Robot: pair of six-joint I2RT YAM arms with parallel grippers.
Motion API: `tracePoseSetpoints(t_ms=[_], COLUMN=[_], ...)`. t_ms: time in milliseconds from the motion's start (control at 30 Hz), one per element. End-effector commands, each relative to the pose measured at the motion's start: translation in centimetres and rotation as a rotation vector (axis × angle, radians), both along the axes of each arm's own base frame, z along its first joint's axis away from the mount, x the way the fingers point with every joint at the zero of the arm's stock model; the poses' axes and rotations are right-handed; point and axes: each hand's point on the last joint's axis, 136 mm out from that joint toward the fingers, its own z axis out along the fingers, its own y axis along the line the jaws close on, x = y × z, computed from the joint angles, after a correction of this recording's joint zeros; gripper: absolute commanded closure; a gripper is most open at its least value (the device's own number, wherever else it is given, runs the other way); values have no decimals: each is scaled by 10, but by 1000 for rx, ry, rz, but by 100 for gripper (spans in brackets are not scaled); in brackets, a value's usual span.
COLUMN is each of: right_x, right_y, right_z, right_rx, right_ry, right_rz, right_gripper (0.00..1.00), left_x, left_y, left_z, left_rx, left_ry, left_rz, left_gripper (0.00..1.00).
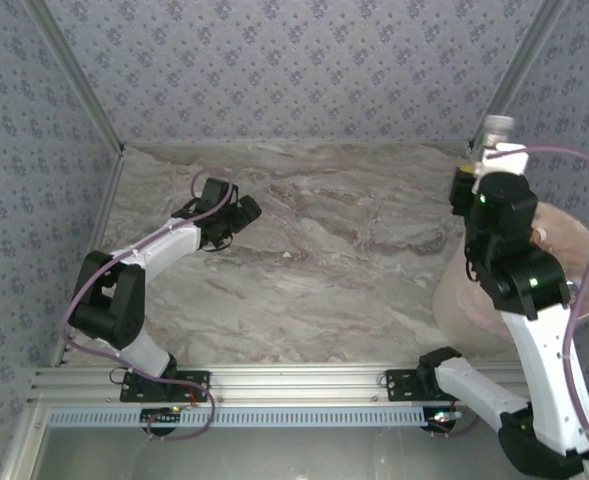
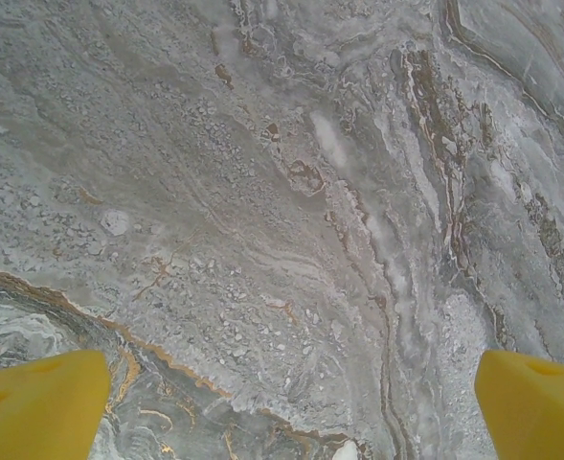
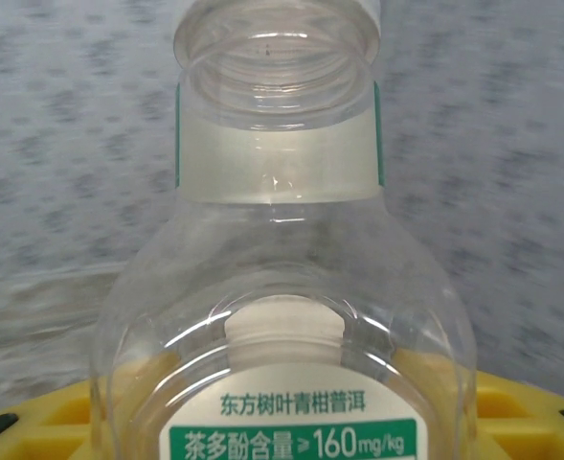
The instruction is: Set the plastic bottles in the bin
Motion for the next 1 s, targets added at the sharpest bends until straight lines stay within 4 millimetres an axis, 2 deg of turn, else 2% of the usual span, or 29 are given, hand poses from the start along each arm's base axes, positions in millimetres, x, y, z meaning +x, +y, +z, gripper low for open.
tracePoseSetpoints(t_ms=[0, 67, 233, 300, 400, 467, 633, 733, 867, 967], right_x=[-35, -46, -62, -66, -69, -72, -77, -62, -22, 0], right_y=[-47, -62, -84, -90, -97, -99, -99, -82, -43, -37], right_z=[-8, -13, -32, -39, -52, -50, -35, -31, -35, -41], right_rx=[-10, 1, 60, 75, 110, 117, 123, 152, 196, 193], right_ry=[-30, -68, -125, -110, -69, -68, -102, -83, 3, 75], right_rz=[-270, -369, -503, -546, -588, -596, -583, -436, -170, -133], right_gripper=[50, 45, 45, 38, 17, 11, 10, 12, 10, 8], left_x=[-1, 0, 1, 0, -1, -2, -1, 0, 1, 2], left_y=[-7, -10, -11, -11, -12, -12, -13, -14, -16, -18], left_z=[3, 4, 4, 3, 2, 2, 0, -1, -4, -4], left_rx=[-13, -19, -19, -17, -16, -18, -17, -17, -17, -19], left_ry=[-5, -2, 3, 7, 14, 15, 18, 21, 30, 35], left_rz=[-33, -44, -51, -53, -56, -56, -54, -55, -60, -66], left_gripper=[2, 2, 2, 2, 2, 2, 2, 2, 2, 2])
